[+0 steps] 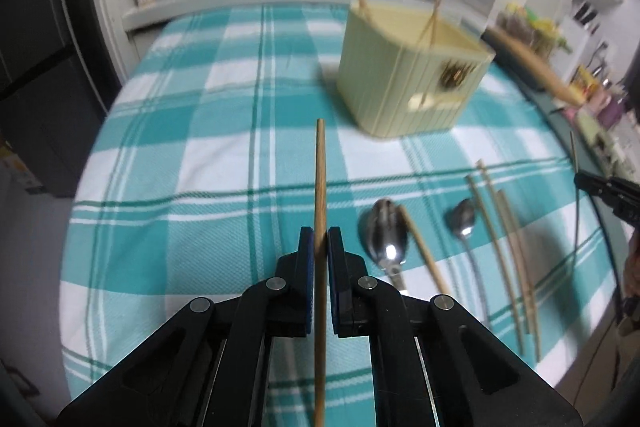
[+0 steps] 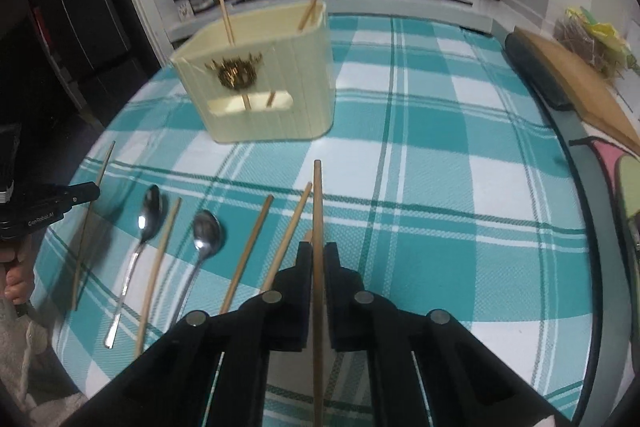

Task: Organize utensils
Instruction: 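Carry both chopsticks upright over the cream holder and open both grippers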

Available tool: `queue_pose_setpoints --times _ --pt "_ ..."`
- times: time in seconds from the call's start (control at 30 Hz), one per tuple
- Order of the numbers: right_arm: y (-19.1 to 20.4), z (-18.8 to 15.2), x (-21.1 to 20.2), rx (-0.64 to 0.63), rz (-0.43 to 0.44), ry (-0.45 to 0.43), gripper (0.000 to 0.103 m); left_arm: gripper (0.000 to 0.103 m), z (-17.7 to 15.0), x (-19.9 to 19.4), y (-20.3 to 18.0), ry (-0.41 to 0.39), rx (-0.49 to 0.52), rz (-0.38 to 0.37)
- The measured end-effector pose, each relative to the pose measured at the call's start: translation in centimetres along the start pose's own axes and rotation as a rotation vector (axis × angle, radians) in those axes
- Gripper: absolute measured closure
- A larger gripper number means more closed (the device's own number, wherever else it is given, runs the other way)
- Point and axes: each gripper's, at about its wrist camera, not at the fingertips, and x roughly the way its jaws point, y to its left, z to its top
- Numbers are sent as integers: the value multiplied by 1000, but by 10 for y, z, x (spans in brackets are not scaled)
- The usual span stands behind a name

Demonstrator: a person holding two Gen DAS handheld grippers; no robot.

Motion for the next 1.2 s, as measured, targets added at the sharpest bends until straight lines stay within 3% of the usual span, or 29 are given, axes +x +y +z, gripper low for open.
queue_pose_setpoints --times 0.2,0.3,0.6,0.83,1.0,1.2 --pt "7 -2 -76 -11 27 -174 97 98 -7 -75 1 -170 -10 -71" --pt "10 -2 -95 -3 52 -230 97 98 -12 -96 3 -222 -19 -88" --pt "23 6 -121 -1 53 -349 97 98 -9 -113 -1 -261 -6 -88" --pt "28 30 -111 -34 25 -337 97 98 6 -99 -6 -215 24 -74" --pt "27 61 -106 -55 13 -345 97 98 43 -118 -15 -268 52 -93" --pt "35 128 -115 -93 -12 -452 97 98 122 -148 -39 -400 78 -130"
